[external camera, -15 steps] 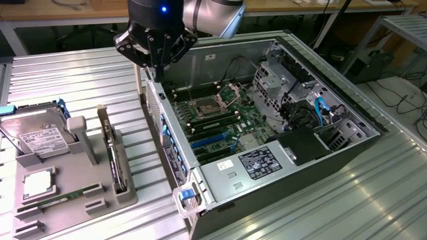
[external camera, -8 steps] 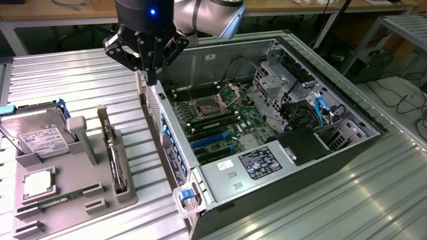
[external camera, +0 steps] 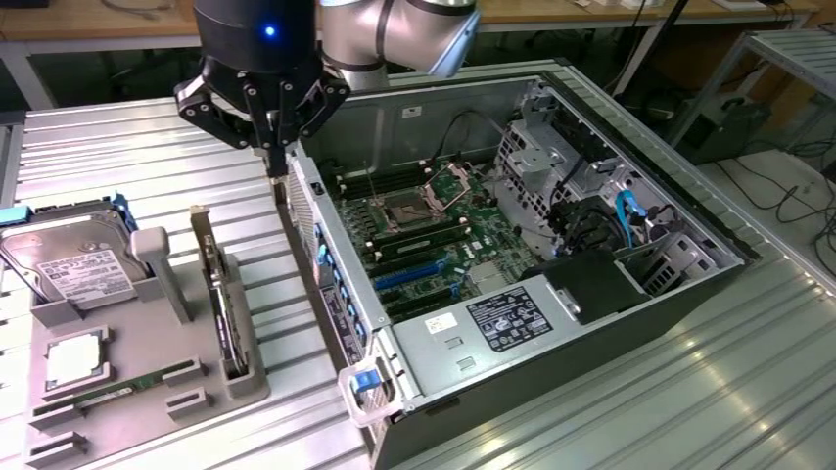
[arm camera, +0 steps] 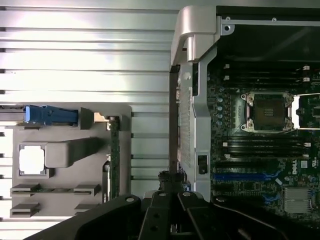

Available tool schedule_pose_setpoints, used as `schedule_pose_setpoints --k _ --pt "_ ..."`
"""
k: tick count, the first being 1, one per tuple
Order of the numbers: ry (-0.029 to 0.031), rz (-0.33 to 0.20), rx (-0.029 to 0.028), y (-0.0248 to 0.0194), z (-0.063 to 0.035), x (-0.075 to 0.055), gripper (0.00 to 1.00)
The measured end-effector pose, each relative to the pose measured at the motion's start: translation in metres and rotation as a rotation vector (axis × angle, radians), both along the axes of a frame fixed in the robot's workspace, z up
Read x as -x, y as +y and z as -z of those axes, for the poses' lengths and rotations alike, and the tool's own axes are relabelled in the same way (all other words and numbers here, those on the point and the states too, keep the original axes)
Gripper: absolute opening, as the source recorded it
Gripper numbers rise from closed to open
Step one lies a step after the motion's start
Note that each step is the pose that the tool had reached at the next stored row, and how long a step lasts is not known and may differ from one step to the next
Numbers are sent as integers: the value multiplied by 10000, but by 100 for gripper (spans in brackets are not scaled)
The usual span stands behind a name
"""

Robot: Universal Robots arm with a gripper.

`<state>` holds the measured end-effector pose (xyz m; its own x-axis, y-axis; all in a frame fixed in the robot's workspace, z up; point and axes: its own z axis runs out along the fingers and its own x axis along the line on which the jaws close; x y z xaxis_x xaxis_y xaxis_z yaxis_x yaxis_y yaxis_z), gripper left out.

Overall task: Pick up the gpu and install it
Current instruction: 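Reach for the gpu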

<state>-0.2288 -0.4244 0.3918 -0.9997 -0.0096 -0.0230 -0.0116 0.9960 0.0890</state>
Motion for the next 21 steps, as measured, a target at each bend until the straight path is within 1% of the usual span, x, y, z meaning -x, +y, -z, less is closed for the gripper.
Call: schedule_pose_setpoints --k 4,9,15,21 --pt "5 1 0 -3 1 77 11" --pt "30 -1 0 -9 2 150 11" --pt "59 -3 0 -10 5 283 11" --pt "82 -7 -1 -12 8 365 11"
